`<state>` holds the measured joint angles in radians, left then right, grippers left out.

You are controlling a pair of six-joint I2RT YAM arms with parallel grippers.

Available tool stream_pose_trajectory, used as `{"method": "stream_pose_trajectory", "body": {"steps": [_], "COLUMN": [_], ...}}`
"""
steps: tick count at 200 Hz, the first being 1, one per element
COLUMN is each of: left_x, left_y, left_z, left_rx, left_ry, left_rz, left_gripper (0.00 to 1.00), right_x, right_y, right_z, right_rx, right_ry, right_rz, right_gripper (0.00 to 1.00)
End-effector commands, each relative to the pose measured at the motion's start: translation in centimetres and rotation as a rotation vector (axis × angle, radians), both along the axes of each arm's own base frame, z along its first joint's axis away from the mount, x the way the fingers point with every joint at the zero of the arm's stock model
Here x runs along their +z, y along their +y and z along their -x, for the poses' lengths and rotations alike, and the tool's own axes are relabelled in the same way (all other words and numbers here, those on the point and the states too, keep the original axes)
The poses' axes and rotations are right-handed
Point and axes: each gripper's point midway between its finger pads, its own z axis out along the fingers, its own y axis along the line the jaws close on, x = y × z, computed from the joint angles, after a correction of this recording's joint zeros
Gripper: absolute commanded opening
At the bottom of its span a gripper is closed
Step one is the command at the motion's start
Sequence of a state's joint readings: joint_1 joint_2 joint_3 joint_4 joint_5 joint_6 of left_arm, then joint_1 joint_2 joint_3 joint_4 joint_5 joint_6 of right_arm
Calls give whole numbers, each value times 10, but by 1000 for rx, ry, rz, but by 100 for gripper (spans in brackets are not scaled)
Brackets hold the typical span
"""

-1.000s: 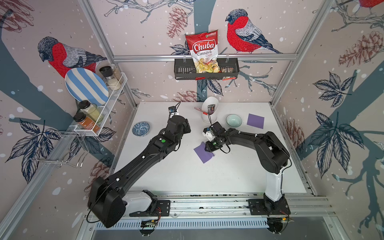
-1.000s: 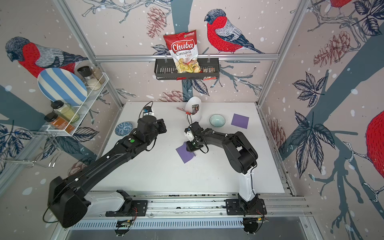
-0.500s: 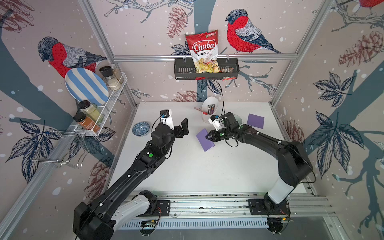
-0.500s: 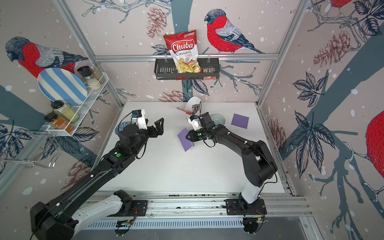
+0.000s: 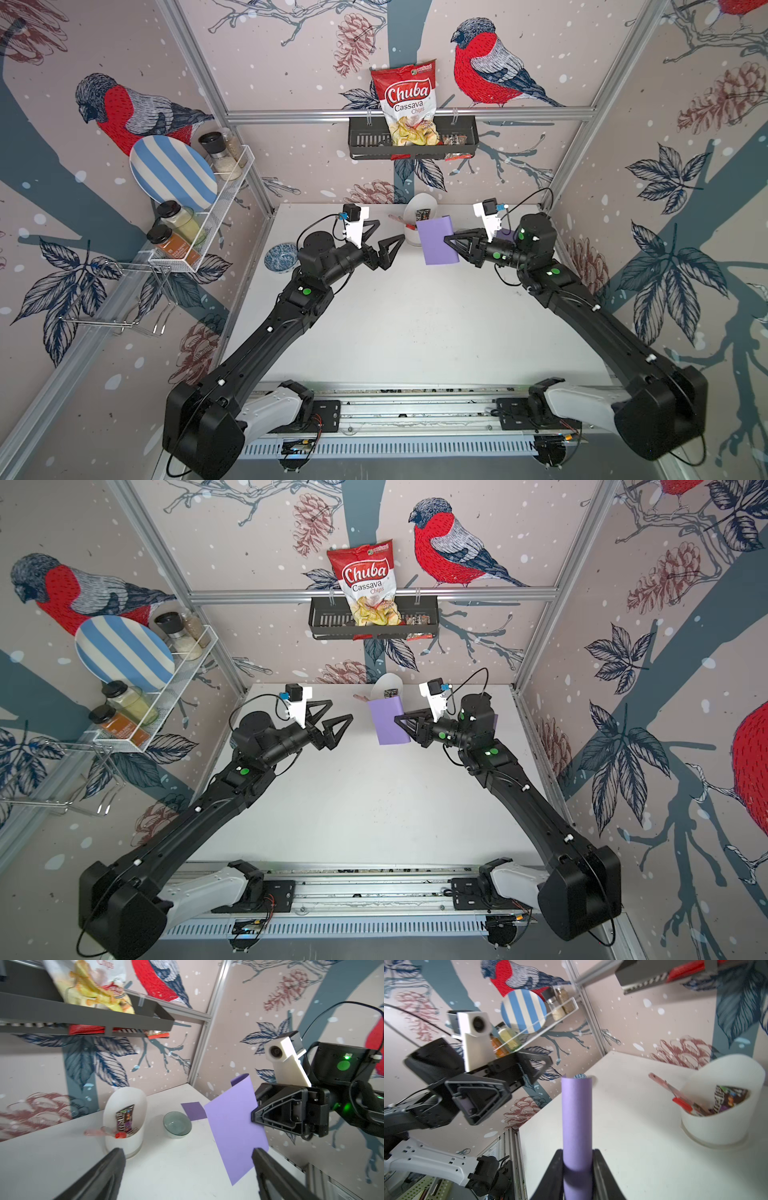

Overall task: Fold the square paper along the opposite sides
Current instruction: Pick up the paper from the center of the board.

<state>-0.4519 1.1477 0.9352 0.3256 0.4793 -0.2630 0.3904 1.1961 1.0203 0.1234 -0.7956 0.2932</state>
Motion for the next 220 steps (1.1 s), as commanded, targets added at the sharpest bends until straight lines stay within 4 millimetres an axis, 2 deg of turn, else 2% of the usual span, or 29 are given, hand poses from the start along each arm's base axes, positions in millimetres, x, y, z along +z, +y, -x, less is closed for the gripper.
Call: {"method": "stream_pose_trajectory", "body": {"steps": [1, 37, 84, 126, 220], "left_x": [23, 35, 48, 58, 56], "left_y": [-20, -28, -31, -33, -38], "left_z": [29, 47, 53, 59, 60], "left_rx": [-228, -367, -438, -496, -573], "left_ry": [-87, -116, -141, -151, -119], "left_rz": [38, 87, 126, 170, 218], "left_gripper": [97, 96, 96, 95, 66], "right_x": [28, 42, 55, 54, 59], "right_y": [1, 3, 8, 18, 26], "right_z": [13, 23, 45, 55, 50], "right_rx": [52, 102, 187, 241, 257], "right_ry": [-132, -183, -272, -302, -312], "right_rz": [-55, -89, -113, -114, -125], "right_gripper": [27, 27, 28, 28, 28]}}
